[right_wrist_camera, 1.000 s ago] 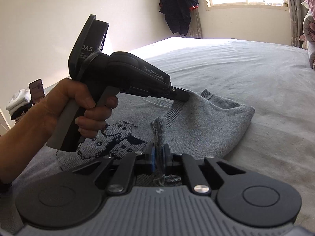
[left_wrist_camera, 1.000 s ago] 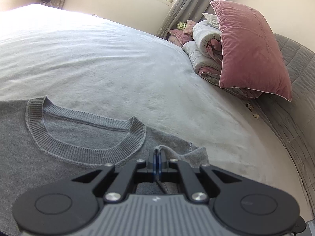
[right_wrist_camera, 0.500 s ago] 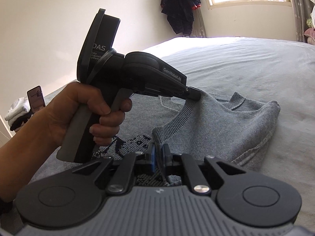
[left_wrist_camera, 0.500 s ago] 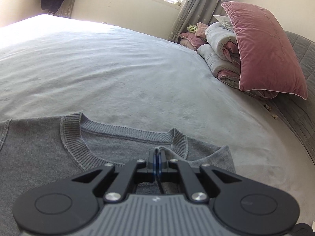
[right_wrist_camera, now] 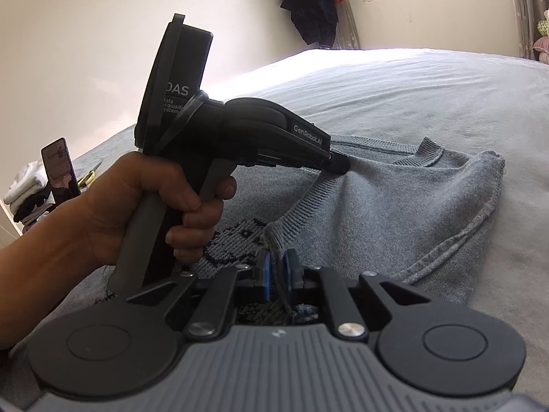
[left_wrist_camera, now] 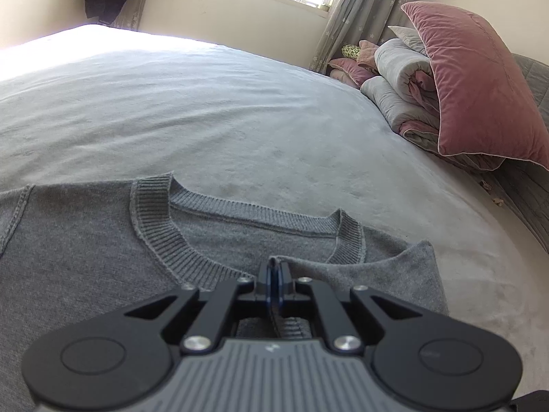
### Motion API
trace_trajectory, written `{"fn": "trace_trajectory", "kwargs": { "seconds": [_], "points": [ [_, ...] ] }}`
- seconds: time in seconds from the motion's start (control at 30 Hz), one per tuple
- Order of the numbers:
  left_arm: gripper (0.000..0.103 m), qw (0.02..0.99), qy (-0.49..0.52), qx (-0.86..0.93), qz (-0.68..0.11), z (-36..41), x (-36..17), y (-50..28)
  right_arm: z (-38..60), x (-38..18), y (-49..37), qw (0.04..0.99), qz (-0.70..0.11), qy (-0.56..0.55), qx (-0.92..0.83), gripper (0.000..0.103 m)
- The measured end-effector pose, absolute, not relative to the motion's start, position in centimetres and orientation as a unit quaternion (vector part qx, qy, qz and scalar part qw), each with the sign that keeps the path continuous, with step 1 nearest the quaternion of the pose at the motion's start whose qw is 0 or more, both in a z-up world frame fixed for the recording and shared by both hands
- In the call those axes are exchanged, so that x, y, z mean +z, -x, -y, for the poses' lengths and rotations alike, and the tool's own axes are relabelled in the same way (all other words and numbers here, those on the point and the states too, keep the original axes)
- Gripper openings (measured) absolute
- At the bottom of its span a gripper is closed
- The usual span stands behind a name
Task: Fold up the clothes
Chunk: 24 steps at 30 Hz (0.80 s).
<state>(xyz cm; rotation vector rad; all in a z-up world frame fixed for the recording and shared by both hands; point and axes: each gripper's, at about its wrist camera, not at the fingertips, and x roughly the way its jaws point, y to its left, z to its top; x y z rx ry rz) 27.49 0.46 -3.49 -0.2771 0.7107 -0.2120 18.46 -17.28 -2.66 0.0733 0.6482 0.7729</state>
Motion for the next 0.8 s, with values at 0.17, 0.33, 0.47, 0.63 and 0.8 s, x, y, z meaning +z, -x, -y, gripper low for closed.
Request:
{"fn": "trace_trajectory", "kwargs": {
  "seconds": [0.17,0.33,0.47,0.63,0.8],
  "points": [
    [0.021,0.902,0.174,-0.108,-0.380,-1.7,-2.5,-25.0,18.3,-1.5,-17.8,0.881,-0.318,-0.035,0.349,0.049],
    [0.028,0.885,0.177,-0.120,-0.414,-2.6,-1.6,-20.9,19.7,1.2,-15.4,0.885,-0.337,-0.028,0.320,0.049],
    [0.028,0.869,0.181,-0.145,-0.437,-3.1,-1.0,-17.0,20.8,3.2,-12.1,0.881,-0.357,-0.026,0.309,0.049],
    [0.028,0.858,0.168,-0.189,-0.448,-3.2,0.1,-11.4,21.5,4.1,-7.0,0.871,-0.376,-0.052,0.312,0.043],
    [0.028,0.850,0.159,-0.229,-0.447,-3.6,0.2,-6.3,20.7,4.3,-2.2,0.868,-0.398,-0.021,0.296,0.039]
  ]
}}
